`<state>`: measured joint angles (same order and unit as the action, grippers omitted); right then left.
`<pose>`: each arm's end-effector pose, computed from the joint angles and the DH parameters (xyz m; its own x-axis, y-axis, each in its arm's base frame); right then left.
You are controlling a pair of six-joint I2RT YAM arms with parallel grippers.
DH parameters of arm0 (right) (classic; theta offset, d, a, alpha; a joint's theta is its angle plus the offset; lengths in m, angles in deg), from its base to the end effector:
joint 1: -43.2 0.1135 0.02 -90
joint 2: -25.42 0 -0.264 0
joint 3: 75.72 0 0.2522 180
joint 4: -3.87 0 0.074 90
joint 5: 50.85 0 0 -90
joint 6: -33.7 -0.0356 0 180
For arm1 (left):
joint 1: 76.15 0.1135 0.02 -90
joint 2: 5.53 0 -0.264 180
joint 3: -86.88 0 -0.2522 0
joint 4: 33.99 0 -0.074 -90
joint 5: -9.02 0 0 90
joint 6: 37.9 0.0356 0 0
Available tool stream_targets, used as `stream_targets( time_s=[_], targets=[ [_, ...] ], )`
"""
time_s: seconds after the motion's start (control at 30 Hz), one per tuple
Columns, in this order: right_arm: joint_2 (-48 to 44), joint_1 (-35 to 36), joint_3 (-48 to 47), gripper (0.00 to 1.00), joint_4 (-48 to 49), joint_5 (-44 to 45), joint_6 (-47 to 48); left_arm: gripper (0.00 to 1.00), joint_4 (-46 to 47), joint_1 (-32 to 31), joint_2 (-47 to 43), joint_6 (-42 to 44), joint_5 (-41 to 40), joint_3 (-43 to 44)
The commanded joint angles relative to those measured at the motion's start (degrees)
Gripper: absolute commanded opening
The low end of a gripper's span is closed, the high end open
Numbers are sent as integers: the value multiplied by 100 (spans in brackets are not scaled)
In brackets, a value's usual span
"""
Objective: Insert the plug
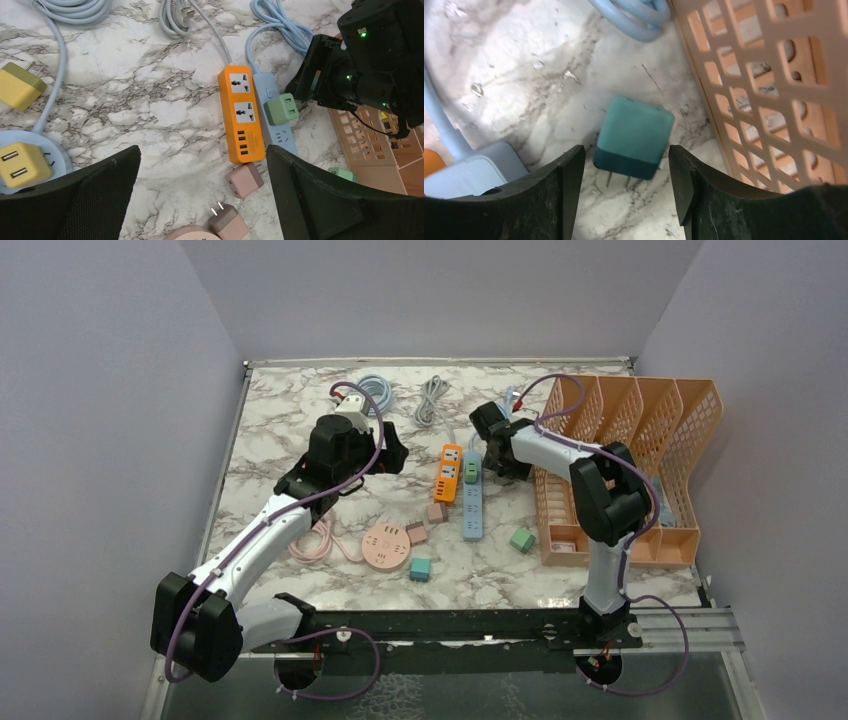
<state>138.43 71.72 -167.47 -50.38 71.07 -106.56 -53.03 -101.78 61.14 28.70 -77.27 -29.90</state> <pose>0.3467 0.1670 0.1641 -0.7661 0.3265 -0.5536 0.4694 0.8726 -0.1349 0.2410 -0.1182 0.2988 -0.5094 -0.1952 -0.8381 0.3086 0.8677 -0.3897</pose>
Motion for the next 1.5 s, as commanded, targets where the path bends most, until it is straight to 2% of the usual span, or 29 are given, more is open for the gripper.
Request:
stream_targets(
  time_s=[0.0,0.2,0.27,0.4,0.47,0.7,0.9,1.03,1.17,1.33,1.47],
  targets=[
    [242,-119,-176,63,435,-118,69,99,-5,-15,45,97,83,254],
    [360,-248,-127,62,551,-306,126,99,-2,-16,108,108,103,298],
    [379,-260,-100,56,597,-331,199,99,3,-17,115,95,119,287],
    [235,-259,49,35,818,-579,477,99,8,-20,109,15,192,222],
    [67,-258,134,29,898,-711,616,99,35,-20,101,-75,262,163],
    [-965,-250,362,27,1036,-1416,1005,98,264,-30,33,-643,552,-146],
    [-2013,-250,732,27,1294,-2821,875,97,913,-193,-136,-1384,692,-623],
    [-2583,-257,1136,27,1622,-3757,376,95,1526,-571,-298,-1854,471,-1040],
    [-3060,-250,1412,27,1641,-4237,-555,93,2121,-1181,-291,-2385,-60,-1319],
    [-3321,-251,1516,27,1416,-4442,-1270,88,2493,-2008,317,-2677,-881,-1121],
    [-3405,-252,1759,27,1482,-4417,-1673,86,2631,-2686,833,-2446,-1783,-773]
  ],
)
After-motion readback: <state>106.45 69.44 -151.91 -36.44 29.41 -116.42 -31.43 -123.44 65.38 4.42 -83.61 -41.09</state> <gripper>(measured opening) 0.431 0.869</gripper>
